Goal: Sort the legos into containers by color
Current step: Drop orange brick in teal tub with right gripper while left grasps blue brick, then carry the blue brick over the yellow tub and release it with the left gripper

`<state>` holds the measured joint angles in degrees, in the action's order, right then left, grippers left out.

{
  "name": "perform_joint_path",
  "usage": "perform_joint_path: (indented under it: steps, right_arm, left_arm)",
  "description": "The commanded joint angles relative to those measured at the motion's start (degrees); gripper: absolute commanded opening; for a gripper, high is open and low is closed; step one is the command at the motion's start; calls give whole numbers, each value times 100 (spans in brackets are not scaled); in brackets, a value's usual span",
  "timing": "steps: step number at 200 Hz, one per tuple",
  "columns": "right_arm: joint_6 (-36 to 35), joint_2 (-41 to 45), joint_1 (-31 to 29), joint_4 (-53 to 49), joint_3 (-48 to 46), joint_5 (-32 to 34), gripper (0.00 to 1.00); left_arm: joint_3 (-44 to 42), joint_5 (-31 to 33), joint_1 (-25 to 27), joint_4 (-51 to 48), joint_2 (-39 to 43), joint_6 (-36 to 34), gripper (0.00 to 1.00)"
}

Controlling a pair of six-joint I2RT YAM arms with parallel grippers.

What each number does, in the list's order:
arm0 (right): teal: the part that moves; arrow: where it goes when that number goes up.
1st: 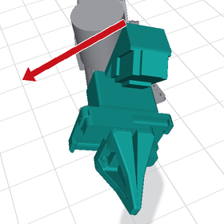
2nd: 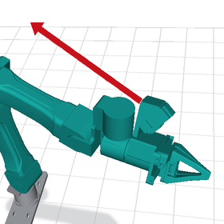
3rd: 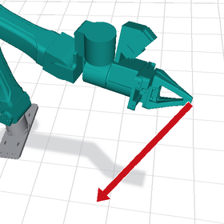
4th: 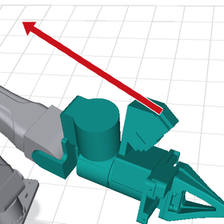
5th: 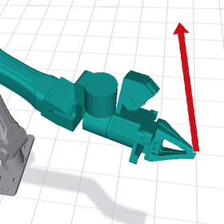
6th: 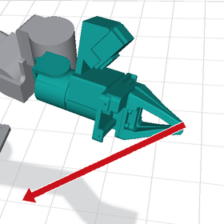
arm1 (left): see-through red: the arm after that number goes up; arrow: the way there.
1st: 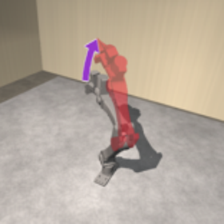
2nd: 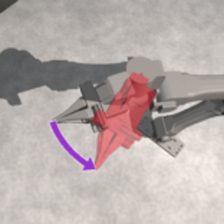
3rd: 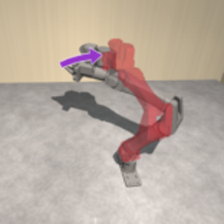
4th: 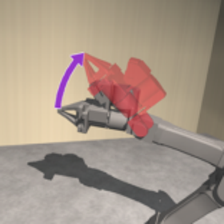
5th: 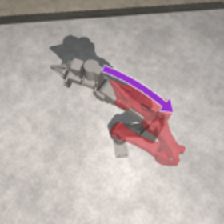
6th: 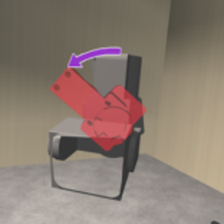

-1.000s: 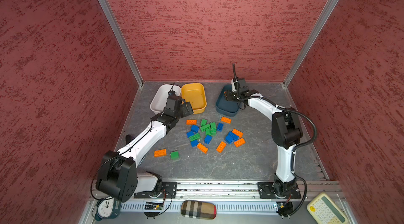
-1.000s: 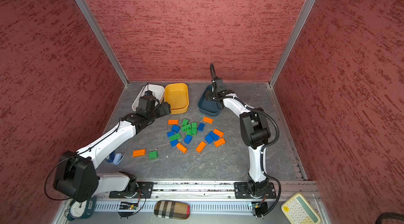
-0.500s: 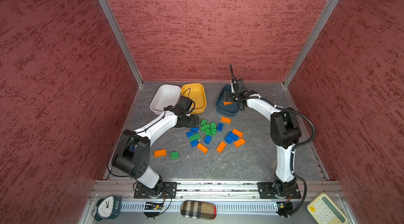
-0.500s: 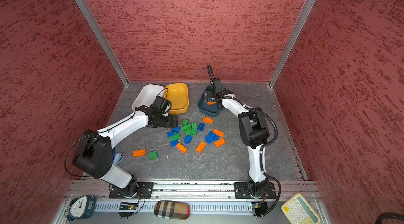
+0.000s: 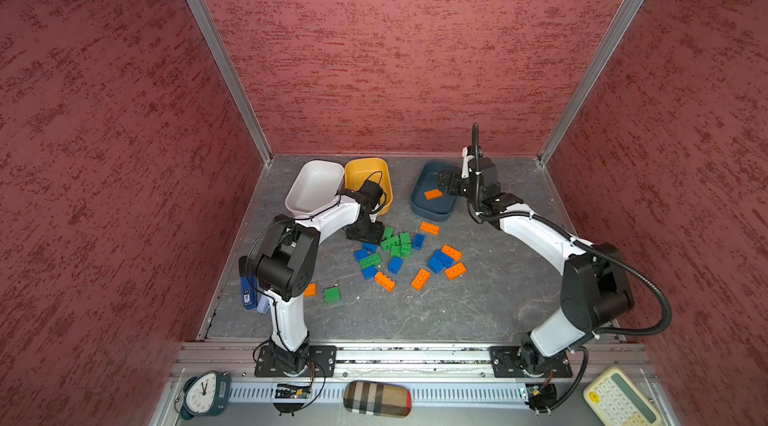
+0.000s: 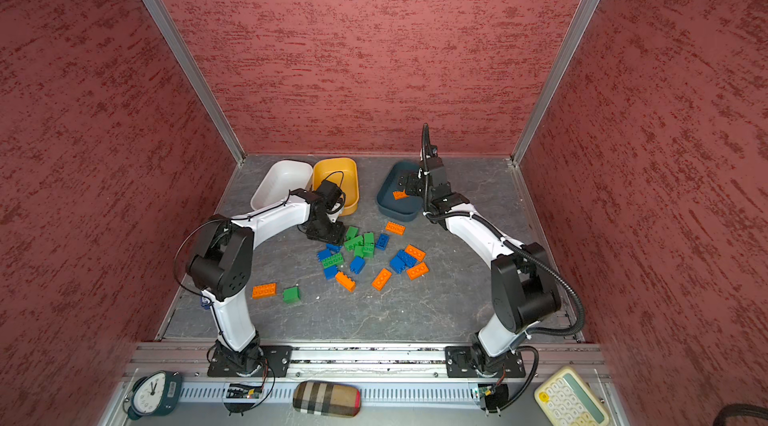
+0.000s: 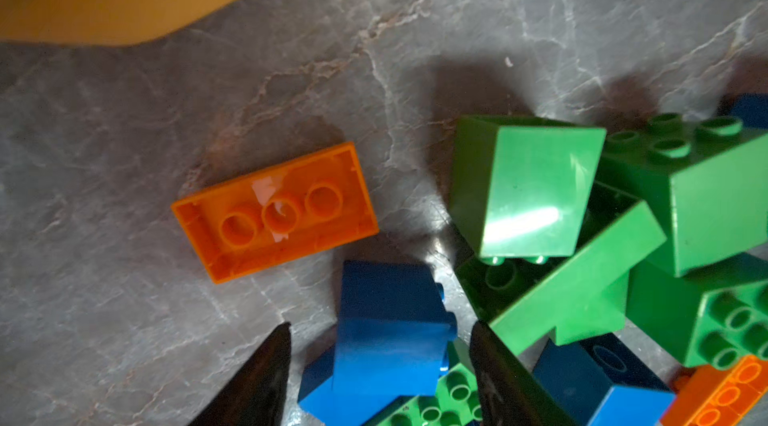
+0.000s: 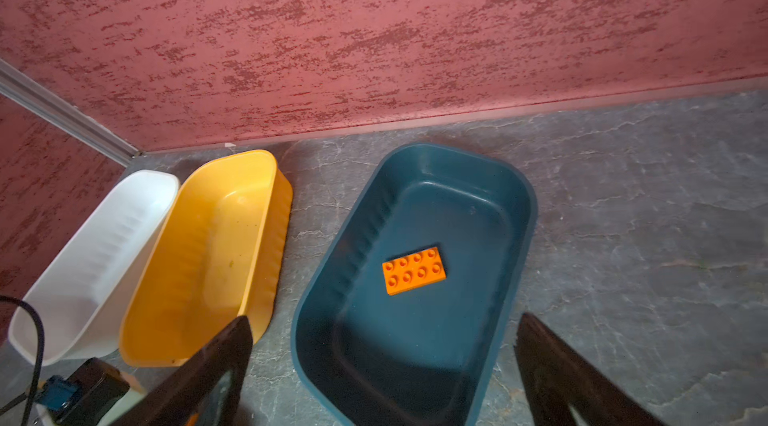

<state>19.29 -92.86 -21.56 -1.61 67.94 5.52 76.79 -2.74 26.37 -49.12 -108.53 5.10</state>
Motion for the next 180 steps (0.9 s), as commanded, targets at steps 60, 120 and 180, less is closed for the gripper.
perform_joint_path:
  steps: [60,120,180]
  right_arm:
    - [46,23,-23,527,-25,343,99]
    - [153,49,-19,1013,-183,125,99]
    - [233,207,-23,1197,-302,-120,99]
  left_arm:
    - [62,131,116,-126,-157,-26,49]
    - [-267,508,91,108,767,240,31]
    - [205,663,21,990,1443,626,28]
